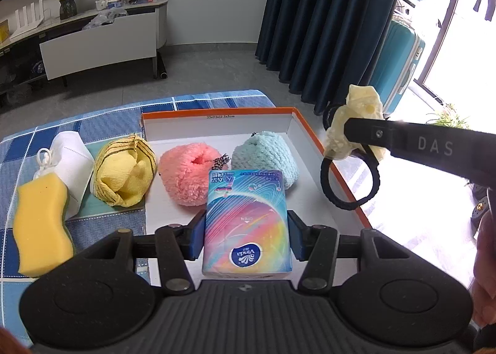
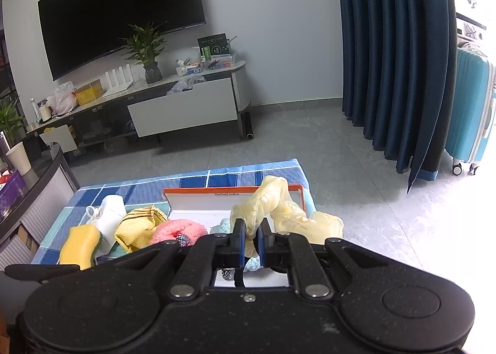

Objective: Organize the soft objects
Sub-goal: 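Lower tissue pack into box and open left tool while right tool releases glove there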

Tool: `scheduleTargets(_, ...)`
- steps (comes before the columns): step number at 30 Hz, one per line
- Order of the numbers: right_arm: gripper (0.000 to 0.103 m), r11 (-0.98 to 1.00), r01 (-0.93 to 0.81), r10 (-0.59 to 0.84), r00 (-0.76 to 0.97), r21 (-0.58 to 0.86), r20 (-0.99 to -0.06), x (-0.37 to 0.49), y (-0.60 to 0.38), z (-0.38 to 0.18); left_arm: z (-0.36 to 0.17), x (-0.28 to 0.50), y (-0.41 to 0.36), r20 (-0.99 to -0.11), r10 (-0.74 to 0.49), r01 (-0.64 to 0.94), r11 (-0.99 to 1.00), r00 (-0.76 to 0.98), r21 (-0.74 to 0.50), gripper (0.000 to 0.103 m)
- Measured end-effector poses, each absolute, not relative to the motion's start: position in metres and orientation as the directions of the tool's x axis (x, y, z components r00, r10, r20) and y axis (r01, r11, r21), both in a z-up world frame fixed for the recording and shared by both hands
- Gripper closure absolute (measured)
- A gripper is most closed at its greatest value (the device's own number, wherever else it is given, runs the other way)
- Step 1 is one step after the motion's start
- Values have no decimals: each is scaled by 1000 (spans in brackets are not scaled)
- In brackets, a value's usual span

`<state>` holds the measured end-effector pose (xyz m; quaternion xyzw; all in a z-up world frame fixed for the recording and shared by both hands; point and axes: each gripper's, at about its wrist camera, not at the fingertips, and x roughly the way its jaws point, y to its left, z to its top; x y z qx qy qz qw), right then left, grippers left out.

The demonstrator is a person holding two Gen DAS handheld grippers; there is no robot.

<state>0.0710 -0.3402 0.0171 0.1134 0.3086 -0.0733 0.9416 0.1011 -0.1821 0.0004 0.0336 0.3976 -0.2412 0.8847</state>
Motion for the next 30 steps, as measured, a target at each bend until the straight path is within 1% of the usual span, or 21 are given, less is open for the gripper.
scheduleTargets(11, 92, 968, 190, -49, 779, 161, -624, 100, -347, 10, -8, 108, -187, -732, -407, 459, 876, 546, -145, 50)
scheduleTargets(13, 90, 971, 187, -51, 774, 151, -632, 107, -348, 8, -9, 110, -188, -735, -408, 459, 876, 542, -148, 50)
scheduleTargets(16, 84, 972, 190, -61, 768, 136, -638, 121, -350, 5, -11, 112, -189, -739, -407, 460, 875, 537, -148, 50)
scheduleTargets(18, 74, 973, 193, -68, 765, 127, -641, 126, -351, 4, -12, 113, -190, -740, -410, 460, 875, 534, -152, 50)
scheduleTargets(20, 67, 974, 195, -77, 769, 118, -634, 127, -351, 7, -12, 114, -191, -740, -413, 464, 872, 531, -154, 50)
scheduleTargets(22, 64, 974, 193, -77, 777, 121, -624, 125, -352, 10, -13, 114, -193, -741, -415, 466, 871, 527, -156, 50)
scheduleTargets(24, 57, 973, 197, -86, 786, 116, -612, 120, -352, 12, -15, 115, -195, -743, -419, 469, 869, 522, -160, 50)
scheduleTargets(27, 52, 972, 206, -99, 792, 111, -602, 112, -353, 17, -16, 116, -199, -743, -432, 480, 861, 511, -170, 50)
scheduleTargets(30, 50, 971, 214, -111, 801, 109, -589, 103, -355, 23, -16, 116, -205, -741, -456, 498, 846, 492, -190, 49)
